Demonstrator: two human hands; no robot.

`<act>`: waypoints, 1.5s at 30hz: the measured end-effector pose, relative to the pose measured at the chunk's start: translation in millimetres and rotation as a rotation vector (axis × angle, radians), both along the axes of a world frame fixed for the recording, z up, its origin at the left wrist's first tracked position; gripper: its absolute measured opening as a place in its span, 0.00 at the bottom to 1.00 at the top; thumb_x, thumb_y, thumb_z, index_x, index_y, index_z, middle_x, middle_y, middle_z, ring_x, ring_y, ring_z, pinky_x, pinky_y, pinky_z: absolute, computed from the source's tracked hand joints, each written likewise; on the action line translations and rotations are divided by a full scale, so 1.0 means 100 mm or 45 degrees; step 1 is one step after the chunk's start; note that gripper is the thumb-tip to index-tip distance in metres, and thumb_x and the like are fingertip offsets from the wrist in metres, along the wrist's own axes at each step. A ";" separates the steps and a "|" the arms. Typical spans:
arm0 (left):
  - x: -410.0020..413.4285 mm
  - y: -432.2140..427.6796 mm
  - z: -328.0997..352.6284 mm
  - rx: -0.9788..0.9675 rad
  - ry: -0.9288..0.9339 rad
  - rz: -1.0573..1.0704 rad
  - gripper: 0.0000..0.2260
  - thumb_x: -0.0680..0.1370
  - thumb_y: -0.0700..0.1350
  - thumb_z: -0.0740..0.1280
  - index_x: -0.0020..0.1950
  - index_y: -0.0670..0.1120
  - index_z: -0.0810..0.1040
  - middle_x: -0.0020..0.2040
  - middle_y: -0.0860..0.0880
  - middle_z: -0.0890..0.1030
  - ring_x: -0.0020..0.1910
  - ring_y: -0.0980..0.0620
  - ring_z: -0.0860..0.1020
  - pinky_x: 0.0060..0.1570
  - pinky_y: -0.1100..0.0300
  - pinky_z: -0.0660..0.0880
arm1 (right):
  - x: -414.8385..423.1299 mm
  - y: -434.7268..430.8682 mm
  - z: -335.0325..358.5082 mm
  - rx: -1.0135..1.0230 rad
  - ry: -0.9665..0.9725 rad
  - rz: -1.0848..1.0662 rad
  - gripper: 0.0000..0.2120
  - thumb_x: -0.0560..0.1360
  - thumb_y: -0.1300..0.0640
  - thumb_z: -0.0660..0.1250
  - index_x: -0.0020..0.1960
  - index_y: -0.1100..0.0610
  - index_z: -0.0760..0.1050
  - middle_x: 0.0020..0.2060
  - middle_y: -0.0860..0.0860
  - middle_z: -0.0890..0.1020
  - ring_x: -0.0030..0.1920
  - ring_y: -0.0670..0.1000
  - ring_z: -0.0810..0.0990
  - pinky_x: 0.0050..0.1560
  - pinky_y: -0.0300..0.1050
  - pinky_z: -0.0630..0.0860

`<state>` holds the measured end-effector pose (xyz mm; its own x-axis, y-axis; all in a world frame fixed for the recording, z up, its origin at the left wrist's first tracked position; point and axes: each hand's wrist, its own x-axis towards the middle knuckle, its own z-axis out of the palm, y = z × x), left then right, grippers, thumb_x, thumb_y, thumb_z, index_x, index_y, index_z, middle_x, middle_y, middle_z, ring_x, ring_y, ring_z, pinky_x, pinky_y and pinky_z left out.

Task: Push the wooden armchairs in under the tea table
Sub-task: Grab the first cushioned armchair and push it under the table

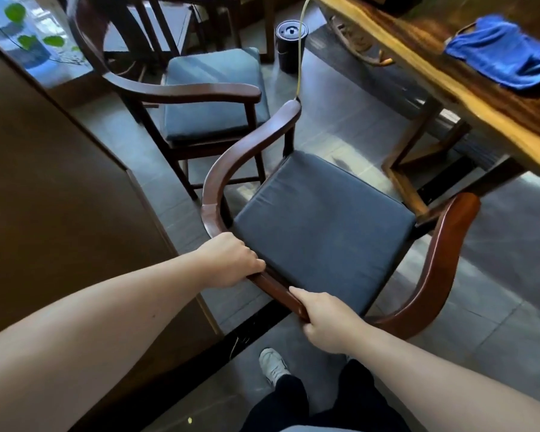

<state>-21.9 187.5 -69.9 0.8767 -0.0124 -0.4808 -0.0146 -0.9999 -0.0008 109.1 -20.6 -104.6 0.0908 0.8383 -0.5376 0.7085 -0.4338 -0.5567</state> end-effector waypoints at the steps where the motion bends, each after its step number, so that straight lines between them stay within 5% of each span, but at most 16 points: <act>1: -0.01 0.03 0.00 -0.009 0.005 -0.015 0.06 0.77 0.47 0.62 0.53 0.51 0.74 0.46 0.52 0.82 0.47 0.46 0.80 0.47 0.50 0.77 | -0.03 0.01 0.01 0.006 0.007 -0.001 0.27 0.69 0.60 0.59 0.68 0.53 0.65 0.60 0.57 0.79 0.57 0.63 0.77 0.55 0.55 0.75; 14: -0.23 0.29 -0.01 -0.018 0.025 0.001 0.09 0.77 0.50 0.64 0.56 0.53 0.75 0.52 0.54 0.82 0.53 0.49 0.78 0.55 0.51 0.74 | -0.37 0.22 -0.06 0.138 0.043 -0.103 0.20 0.69 0.56 0.60 0.61 0.54 0.70 0.54 0.54 0.82 0.51 0.60 0.79 0.50 0.55 0.78; 20: -0.35 0.18 -0.03 -0.096 -0.202 0.146 0.12 0.73 0.47 0.70 0.56 0.53 0.77 0.52 0.54 0.82 0.56 0.51 0.77 0.62 0.54 0.68 | -0.22 -0.07 -0.13 0.180 0.058 -0.086 0.27 0.71 0.44 0.60 0.69 0.46 0.66 0.64 0.45 0.76 0.61 0.51 0.75 0.57 0.50 0.75; 26: -0.42 -0.01 0.03 -0.128 -0.212 0.286 0.18 0.70 0.45 0.71 0.59 0.53 0.77 0.57 0.53 0.80 0.62 0.50 0.74 0.69 0.44 0.61 | 0.24 -0.42 -0.17 -0.010 0.160 0.072 0.36 0.67 0.26 0.57 0.70 0.43 0.64 0.64 0.42 0.75 0.62 0.46 0.73 0.61 0.49 0.72; 35: 0.20 -1.18 0.02 -0.150 0.041 0.251 0.16 0.75 0.59 0.59 0.58 0.53 0.73 0.52 0.53 0.79 0.52 0.48 0.75 0.51 0.51 0.74 | 1.19 -0.50 -0.34 -0.244 0.045 0.336 0.38 0.68 0.24 0.56 0.68 0.47 0.68 0.65 0.47 0.77 0.63 0.49 0.74 0.62 0.46 0.70; 38: 0.46 -1.44 -0.05 -0.085 0.127 0.341 0.18 0.75 0.60 0.62 0.58 0.51 0.72 0.51 0.50 0.79 0.50 0.47 0.76 0.48 0.50 0.74 | 1.60 -0.50 -0.44 -0.255 -0.023 0.469 0.41 0.63 0.20 0.54 0.66 0.46 0.70 0.62 0.46 0.79 0.61 0.49 0.76 0.60 0.47 0.72; 41: 0.61 -1.64 -0.16 0.020 0.233 0.432 0.15 0.76 0.53 0.66 0.60 0.49 0.72 0.52 0.47 0.79 0.49 0.44 0.76 0.47 0.50 0.75 | 1.96 -0.46 -0.56 -0.256 -0.149 0.684 0.40 0.61 0.19 0.53 0.58 0.47 0.74 0.50 0.44 0.81 0.53 0.51 0.78 0.47 0.46 0.73; 45: 0.67 -1.90 -0.26 0.169 0.287 0.447 0.09 0.76 0.44 0.66 0.54 0.44 0.72 0.48 0.44 0.80 0.43 0.41 0.77 0.44 0.49 0.75 | 2.16 -0.38 -0.68 -0.224 -0.320 1.036 0.38 0.56 0.15 0.50 0.43 0.48 0.70 0.30 0.41 0.70 0.37 0.53 0.72 0.38 0.47 0.69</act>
